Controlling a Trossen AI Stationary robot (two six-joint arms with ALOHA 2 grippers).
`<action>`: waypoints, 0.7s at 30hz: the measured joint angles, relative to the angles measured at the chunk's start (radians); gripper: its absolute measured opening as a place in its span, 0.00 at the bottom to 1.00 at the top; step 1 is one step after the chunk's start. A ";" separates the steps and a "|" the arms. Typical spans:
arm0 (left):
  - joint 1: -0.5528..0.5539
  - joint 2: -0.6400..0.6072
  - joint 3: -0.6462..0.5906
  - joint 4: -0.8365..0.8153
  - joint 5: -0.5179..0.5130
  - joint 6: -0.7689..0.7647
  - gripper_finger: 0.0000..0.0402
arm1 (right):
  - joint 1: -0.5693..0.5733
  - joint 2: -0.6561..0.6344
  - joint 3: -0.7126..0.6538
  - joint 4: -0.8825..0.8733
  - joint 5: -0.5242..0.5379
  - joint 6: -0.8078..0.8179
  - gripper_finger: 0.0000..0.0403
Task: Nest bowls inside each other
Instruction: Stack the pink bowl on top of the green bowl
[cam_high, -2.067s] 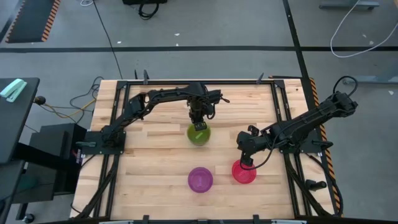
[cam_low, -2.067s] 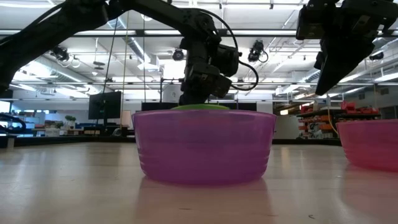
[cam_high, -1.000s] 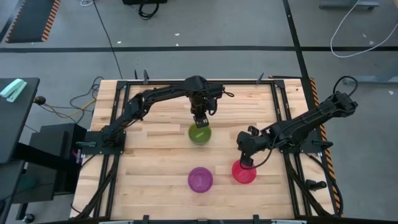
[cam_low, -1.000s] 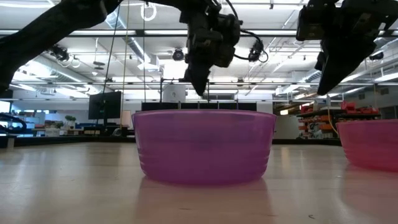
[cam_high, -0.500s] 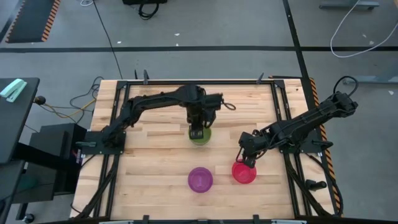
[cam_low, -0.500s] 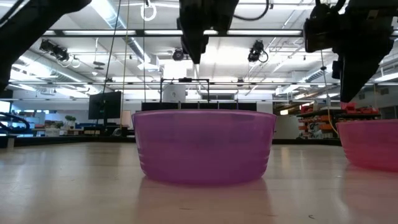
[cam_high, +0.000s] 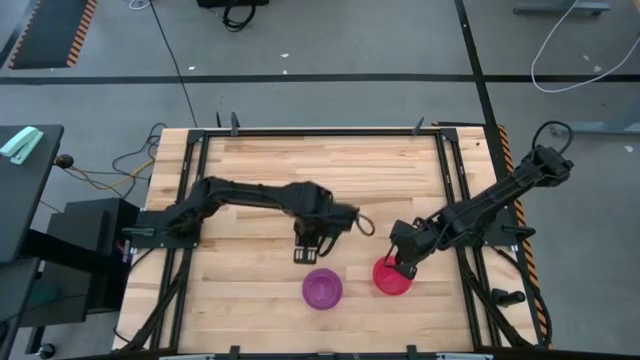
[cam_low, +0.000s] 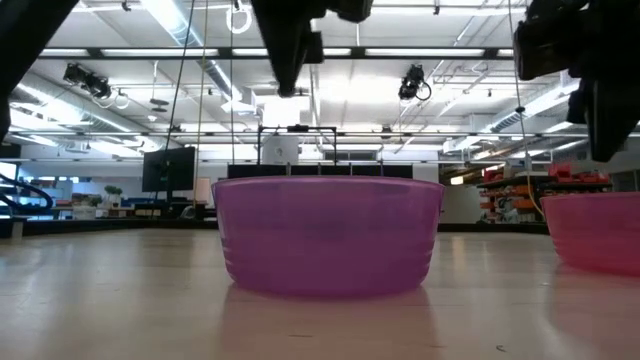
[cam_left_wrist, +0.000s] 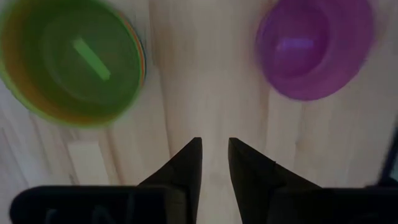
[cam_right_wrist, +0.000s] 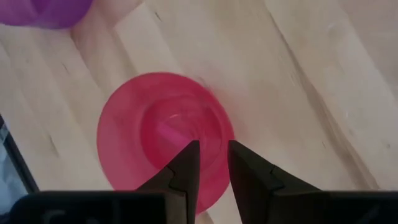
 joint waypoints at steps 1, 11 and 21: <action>-0.010 -0.009 -0.037 0.003 -0.015 -0.025 0.22 | 0.010 0.000 0.000 -0.002 0.004 0.014 0.22; -0.067 -0.205 -0.436 0.129 -0.147 -0.176 0.22 | 0.032 0.004 -0.001 -0.060 0.031 0.094 0.22; -0.109 -0.518 -0.781 0.395 -0.152 -0.286 0.19 | 0.032 0.005 -0.065 -0.052 0.027 0.132 0.22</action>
